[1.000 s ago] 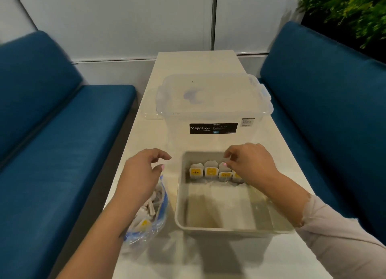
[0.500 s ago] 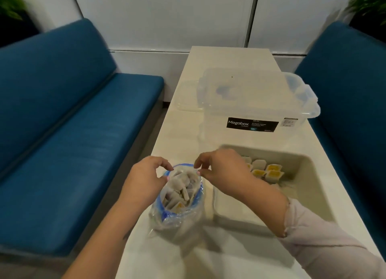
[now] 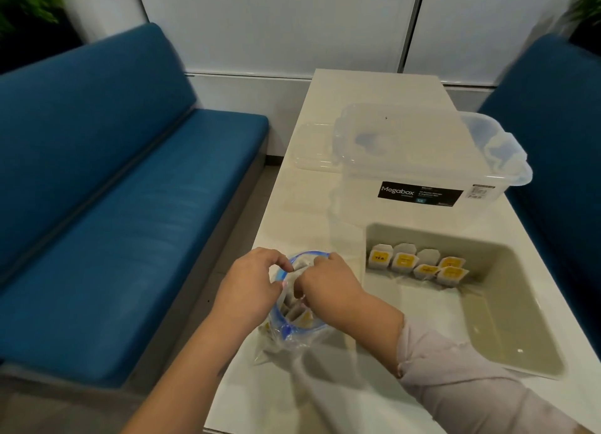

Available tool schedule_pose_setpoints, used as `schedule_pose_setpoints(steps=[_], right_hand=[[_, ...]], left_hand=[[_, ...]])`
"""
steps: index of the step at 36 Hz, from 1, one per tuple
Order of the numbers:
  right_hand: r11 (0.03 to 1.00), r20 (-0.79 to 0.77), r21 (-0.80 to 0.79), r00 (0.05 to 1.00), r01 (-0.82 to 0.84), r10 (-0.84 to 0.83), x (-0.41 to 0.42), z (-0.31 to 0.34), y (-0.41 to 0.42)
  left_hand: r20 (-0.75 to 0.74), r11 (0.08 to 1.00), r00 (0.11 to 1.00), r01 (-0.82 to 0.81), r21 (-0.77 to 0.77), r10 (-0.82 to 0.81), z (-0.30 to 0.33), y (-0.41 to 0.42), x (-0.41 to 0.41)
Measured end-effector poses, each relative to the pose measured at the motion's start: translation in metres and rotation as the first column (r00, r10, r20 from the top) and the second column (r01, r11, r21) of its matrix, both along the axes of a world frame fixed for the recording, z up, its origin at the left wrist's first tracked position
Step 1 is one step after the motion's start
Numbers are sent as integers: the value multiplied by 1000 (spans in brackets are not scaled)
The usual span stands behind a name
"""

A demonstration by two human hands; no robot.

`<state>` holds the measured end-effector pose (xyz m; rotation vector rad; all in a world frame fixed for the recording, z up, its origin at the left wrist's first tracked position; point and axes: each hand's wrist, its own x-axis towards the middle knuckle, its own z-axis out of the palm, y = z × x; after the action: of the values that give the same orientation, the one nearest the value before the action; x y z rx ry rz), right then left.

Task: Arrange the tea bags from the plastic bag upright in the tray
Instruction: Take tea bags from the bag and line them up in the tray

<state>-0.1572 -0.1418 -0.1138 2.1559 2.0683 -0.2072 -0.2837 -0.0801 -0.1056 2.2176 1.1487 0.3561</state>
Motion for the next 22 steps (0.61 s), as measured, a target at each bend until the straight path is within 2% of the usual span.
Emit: schedule_pose_setpoints(steps=[11, 18, 22], right_hand=[[999, -74, -14, 997, 29, -30, 4, 8, 1], [984, -263, 53, 953, 168, -148, 26, 34, -1], [956, -428, 27, 867, 293, -254, 36, 44, -6]], left_hand=[[-14, 1000, 1000, 9, 21, -8, -1, 1, 0], [47, 998, 999, -25, -54, 28, 6, 1, 3], [151, 993, 985, -66, -96, 80, 9, 1, 4]])
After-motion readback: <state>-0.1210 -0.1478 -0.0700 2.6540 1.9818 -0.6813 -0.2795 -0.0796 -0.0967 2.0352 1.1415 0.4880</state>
